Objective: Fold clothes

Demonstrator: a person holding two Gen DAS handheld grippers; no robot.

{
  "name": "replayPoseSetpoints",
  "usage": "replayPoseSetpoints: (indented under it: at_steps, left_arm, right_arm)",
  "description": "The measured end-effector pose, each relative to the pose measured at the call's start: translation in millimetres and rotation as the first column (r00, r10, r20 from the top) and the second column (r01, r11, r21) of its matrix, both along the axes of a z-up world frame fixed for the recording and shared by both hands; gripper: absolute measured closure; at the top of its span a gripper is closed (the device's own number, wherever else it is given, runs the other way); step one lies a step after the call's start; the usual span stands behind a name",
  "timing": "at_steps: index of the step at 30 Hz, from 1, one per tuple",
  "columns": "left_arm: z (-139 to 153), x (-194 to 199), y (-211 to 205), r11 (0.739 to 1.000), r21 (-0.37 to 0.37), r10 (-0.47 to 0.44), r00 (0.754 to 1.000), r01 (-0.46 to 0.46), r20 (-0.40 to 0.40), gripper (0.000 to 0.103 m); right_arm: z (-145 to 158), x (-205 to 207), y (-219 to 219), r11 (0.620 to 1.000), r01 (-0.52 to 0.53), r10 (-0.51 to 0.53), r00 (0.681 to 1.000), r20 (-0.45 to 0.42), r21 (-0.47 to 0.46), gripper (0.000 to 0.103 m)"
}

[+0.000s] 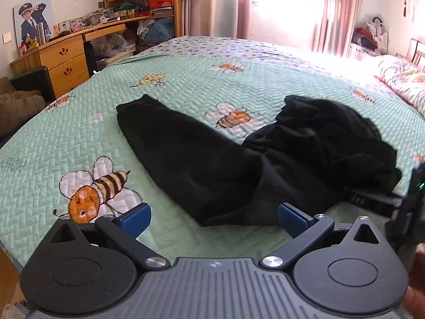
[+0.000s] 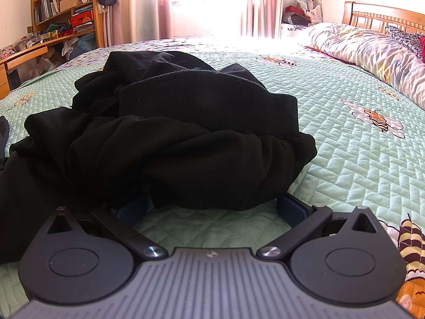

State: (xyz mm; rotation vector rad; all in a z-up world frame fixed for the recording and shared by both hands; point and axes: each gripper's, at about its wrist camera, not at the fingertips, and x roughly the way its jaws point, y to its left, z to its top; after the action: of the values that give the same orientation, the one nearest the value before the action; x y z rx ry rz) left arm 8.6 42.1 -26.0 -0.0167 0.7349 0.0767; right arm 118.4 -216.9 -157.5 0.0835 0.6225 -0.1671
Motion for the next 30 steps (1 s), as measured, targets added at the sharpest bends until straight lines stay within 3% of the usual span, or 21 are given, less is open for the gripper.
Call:
replayPoseSetpoints:
  at_steps: [3,15,20,24,30]
  left_arm:
    - [-13.2,2.5,3.2,1.000,0.028,-0.003,1.000,0.003,-0.013,0.001]
    - [-73.6,14.2,2.9,0.998,0.019,-0.057,0.995,0.058,-0.083,0.001]
    - [-82.9,8.0,1.3,0.997,0.045,-0.065,0.997,0.067,-0.043,0.000]
    - [-87.1,2.9,-0.8,0.998,0.047,-0.046,0.999,0.046,-0.005,0.000]
    - [-91.9,-4.0,-0.9,0.997,0.061,-0.059,0.997,0.056,0.055,0.000]
  right_arm:
    - [1.5,0.1,0.3,1.000,0.000,0.000,1.000,0.002,0.001,0.000]
    - [9.7,-5.9,-2.4,0.999,-0.036,0.037,0.999,-0.024,0.021,0.000]
    - [15.1,-39.1,-9.3,0.989,-0.117,0.114,0.993,0.035,0.087,0.000]
    - [19.0,-67.8,-17.0,0.984,-0.113,0.103,0.992,0.077,0.135,0.000]
    - [18.3,-78.4,-34.0,0.960,-0.081,0.046,0.990,0.136,0.268,0.000]
